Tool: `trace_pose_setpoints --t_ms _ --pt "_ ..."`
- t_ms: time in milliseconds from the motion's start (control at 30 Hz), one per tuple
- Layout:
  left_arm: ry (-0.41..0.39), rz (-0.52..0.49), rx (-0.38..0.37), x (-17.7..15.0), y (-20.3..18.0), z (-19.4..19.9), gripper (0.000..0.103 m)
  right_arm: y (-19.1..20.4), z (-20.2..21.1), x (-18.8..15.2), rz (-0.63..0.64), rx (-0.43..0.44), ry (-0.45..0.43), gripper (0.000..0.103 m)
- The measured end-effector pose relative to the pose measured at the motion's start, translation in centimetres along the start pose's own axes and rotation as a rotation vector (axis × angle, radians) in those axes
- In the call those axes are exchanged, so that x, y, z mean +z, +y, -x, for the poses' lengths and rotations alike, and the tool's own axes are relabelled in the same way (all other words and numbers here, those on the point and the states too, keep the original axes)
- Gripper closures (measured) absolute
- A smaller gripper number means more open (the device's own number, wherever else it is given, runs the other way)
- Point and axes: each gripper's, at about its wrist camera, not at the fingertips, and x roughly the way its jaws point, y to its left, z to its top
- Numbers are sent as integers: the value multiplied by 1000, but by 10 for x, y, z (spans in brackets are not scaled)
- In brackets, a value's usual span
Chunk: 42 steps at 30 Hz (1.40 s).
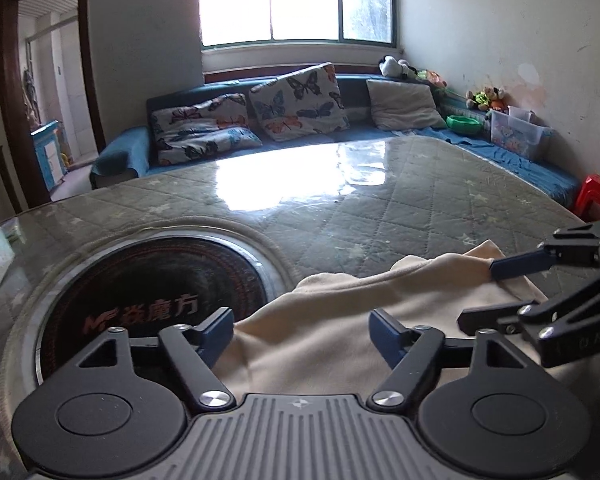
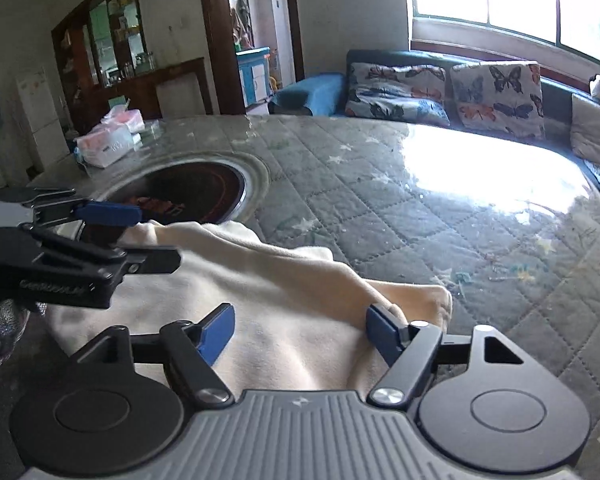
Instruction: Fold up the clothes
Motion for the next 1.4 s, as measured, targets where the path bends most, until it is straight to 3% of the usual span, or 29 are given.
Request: trace_pose_setpoints --t_ms 167,300,900,1067,1200,1400 --pt "-14 16 37 -11 4 18 4 5 18 -5 18 -15 -40 0" --pt "-5 30 58 -19 5 25 0 6 28 -11 0 -22 -49 0" --pt "49 69 105 -49 12 29 0 31 21 -41 30 -128 -16 0" --pt "47 76 98 -50 15 31 0 23 43 -40 32 -177 -63 0" --pt "50 89 95 -50 16 29 0 8 44 -44 27 -252 -42 0" --pt "56 89 87 -50 17 29 0 -5 48 -49 -15 -259 -44 0"
